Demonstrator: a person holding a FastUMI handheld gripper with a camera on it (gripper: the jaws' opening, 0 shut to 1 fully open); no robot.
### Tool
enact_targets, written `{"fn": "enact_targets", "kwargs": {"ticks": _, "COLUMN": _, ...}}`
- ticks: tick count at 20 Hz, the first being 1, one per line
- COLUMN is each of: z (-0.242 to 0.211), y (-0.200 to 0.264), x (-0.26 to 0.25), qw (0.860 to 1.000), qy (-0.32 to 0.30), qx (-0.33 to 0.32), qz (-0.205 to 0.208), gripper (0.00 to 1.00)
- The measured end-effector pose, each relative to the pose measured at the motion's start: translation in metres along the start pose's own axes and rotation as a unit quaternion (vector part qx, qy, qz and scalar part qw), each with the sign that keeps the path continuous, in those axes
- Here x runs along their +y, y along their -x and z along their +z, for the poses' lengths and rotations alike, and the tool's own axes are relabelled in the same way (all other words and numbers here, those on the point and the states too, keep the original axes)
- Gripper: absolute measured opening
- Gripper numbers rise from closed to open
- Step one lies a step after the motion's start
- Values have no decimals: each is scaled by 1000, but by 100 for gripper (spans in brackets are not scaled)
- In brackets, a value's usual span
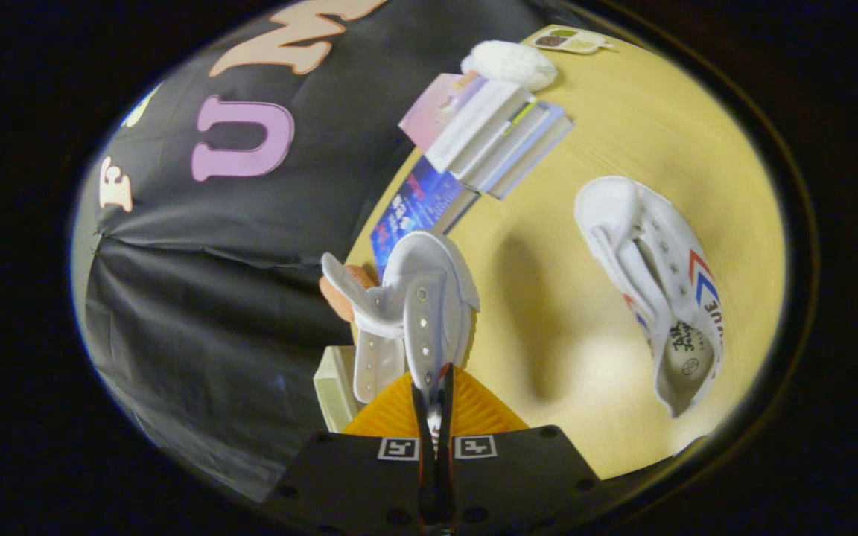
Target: Open the storage box then place both shoes into the box .Put the left shoe in first, then the right shoe, with the right side of both shoes facing outward in a uniform manner.
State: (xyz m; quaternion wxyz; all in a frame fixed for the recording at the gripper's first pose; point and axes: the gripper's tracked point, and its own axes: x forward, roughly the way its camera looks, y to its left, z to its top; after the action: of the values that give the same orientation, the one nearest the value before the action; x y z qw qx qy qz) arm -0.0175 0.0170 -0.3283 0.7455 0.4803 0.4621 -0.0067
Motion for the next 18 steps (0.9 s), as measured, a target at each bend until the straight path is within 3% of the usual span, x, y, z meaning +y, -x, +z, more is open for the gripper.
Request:
{"fn": "enact_targets", "kwargs": {"ticks": 4, "z": -15, "y": 7, "x": 79, "qw": 997, "qy": 58, "qx": 6, "qz": 56, "gripper": 3}}
{"fn": "enact_targets", "kwargs": {"ticks": 9, "z": -79, "y": -17, "x": 159, "qw": 987, "qy": 97, "qx": 69, "qz": 111, "gripper": 3}}
{"fn": "enact_targets", "kwargs": {"ticks": 13, "z": -137, "y": -61, "x": 174, "qw": 981, "qy": 122, "qx": 120, "qz": 97, "gripper": 3}}
{"fn": "enact_targets", "kwargs": {"ticks": 18, "z": -188, "y": -95, "x": 158, "qw": 975, "qy": 148, "qx": 158, "qz": 46, "gripper": 3}}
